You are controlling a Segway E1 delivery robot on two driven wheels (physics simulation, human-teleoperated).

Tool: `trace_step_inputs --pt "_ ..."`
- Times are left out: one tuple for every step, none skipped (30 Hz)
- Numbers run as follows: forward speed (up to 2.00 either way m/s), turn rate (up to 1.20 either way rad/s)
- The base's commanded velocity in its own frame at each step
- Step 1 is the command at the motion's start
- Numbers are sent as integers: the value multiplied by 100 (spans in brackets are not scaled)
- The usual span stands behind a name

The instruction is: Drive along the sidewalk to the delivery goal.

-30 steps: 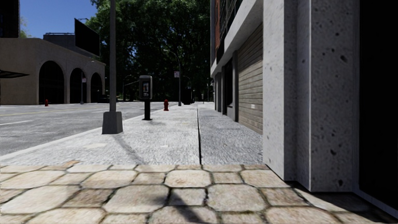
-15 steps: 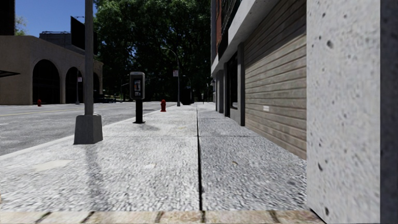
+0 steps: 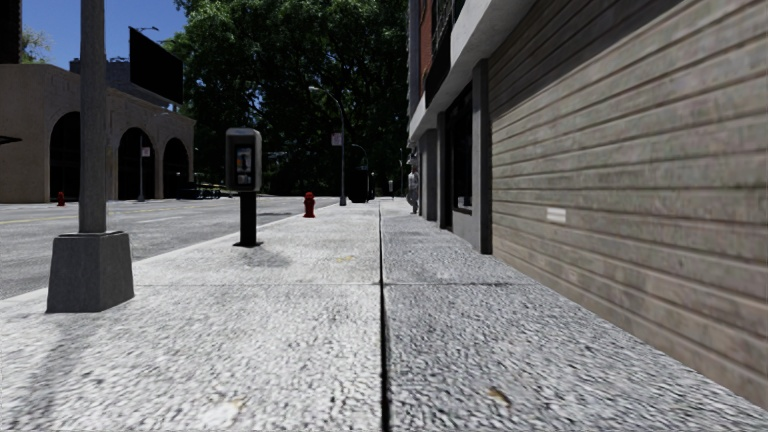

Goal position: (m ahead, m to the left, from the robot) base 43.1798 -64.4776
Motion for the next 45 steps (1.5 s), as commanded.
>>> trace_step_inputs --pt "200 0" --pt "200 0" --pt "200 0" --pt "200 0" --pt "200 0" --pt "200 0" --pt "200 0" --pt "200 0" --pt "200 0" --pt "200 0" --pt "200 0" --pt "200 0" --pt "200 0" --pt "200 0" --pt "200 0" --pt "200 0" --pt "200 0" --pt "200 0" --pt "200 0" --pt "200 0" --pt "200 0" --pt "200 0" --pt "200 0" --pt "200 0" --pt "200 0" --pt "200 0" --pt "200 0" --pt "200 0" --pt "200 0" --pt "200 0" --pt "200 0" --pt "200 0" --pt "200 0" --pt "200 0" --pt "200 0" --pt "200 0" --pt "200 0" --pt "200 0" --pt "200 0" --pt "200 0" --pt "200 0" --pt "200 0" --pt "200 0" --pt "200 0" --pt "200 0"
